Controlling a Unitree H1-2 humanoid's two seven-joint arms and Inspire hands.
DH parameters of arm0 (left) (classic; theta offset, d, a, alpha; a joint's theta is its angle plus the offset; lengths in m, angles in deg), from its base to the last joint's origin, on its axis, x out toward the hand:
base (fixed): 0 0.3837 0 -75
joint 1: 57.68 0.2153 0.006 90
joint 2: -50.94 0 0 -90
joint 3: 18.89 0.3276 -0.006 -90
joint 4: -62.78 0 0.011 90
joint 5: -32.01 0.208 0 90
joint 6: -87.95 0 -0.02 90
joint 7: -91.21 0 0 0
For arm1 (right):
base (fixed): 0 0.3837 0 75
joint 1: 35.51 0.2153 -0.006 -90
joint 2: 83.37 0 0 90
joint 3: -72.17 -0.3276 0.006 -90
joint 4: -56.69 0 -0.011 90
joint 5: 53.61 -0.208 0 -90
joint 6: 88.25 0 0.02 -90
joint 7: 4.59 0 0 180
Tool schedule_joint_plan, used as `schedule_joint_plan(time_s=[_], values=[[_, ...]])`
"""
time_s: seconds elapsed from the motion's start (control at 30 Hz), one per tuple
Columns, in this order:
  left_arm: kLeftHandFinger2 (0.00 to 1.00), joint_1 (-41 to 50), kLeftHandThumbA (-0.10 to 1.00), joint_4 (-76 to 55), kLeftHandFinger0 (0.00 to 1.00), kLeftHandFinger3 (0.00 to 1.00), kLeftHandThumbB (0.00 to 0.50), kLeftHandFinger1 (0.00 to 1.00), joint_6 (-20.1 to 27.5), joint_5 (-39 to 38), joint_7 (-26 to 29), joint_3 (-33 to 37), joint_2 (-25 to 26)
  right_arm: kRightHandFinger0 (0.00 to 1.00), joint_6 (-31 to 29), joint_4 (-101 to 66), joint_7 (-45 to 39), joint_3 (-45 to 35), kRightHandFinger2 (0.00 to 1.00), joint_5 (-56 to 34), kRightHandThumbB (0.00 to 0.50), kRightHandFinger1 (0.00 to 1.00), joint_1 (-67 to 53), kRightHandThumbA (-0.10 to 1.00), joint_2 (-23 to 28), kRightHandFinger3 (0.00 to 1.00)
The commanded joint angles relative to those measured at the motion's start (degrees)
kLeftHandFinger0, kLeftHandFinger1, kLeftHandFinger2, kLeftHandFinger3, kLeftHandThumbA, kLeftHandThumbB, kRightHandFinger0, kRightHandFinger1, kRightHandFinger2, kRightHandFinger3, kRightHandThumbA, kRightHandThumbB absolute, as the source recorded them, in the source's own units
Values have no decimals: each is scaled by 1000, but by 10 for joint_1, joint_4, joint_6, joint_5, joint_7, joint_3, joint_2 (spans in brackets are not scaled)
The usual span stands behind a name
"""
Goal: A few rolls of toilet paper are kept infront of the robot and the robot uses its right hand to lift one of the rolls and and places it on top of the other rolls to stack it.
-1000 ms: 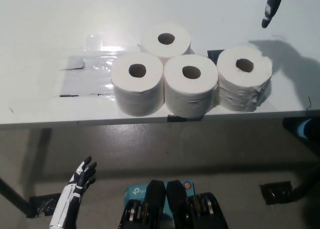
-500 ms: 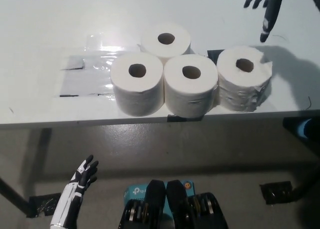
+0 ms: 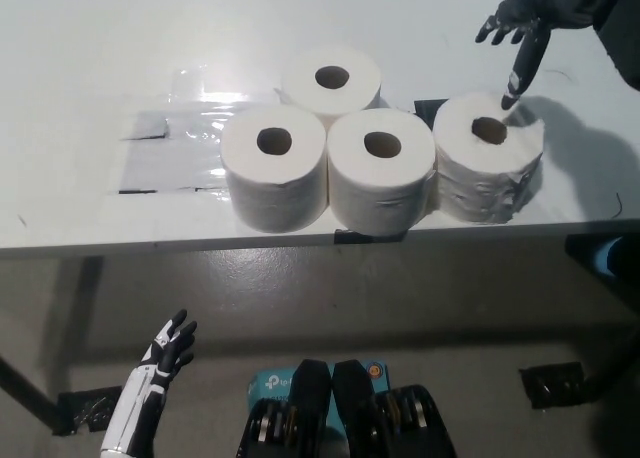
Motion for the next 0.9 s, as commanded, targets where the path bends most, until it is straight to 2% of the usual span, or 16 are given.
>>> schedule_joint_plan(time_s=[0.0,0.07,0.13,0.23,0.37,0.53,0.57,0.63,0.73,0.87], values=[[1000,-3,1000,-21,1000,1000,177,1000,18,6,0,0,3,1000,3,-3,77,-22,1000,7,439,1000,23,840,-2,1000],[1000,-3,1000,-20,1000,1000,174,1000,18,5,-1,0,3,1000,9,-6,109,-33,1000,7,455,1000,19,815,-3,1000],[1000,-2,1000,-21,1000,1000,181,1000,16,6,-1,1,2,1000,7,-11,121,-39,1000,9,438,1000,14,845,-1,1000],[1000,-1,1000,-21,1000,1000,188,1000,17,8,-1,2,3,1000,8,-8,111,-43,1000,10,467,1000,17,843,-1,1000],[1000,-1,1000,-23,1000,1000,181,1000,16,10,-1,2,4,1000,5,-5,100,-41,1000,15,450,1000,18,828,0,1000],[1000,1,1000,-25,1000,1000,193,1000,12,15,-1,3,5,1000,-20,-2,73,-25,1000,27,448,1000,18,897,5,1000],[1000,1,1000,-23,1000,1000,194,1000,16,11,-2,1,5,1000,-13,2,70,-26,1000,27,459,1000,19,886,5,1000],[1000,0,1000,-22,1000,1000,187,1000,19,12,-3,2,7,1000,-22,4,60,-25,1000,28,426,1000,20,888,6,1000],[1000,0,1000,-21,1000,1000,187,1000,18,7,-3,-2,7,1000,-23,11,49,-28,1000,25,433,1000,24,873,4,1000],[1000,0,1000,-23,1000,1000,188,1000,16,7,-4,-1,6,1000,-38,15,30,-21,1000,32,451,1000,31,953,6,1000]])
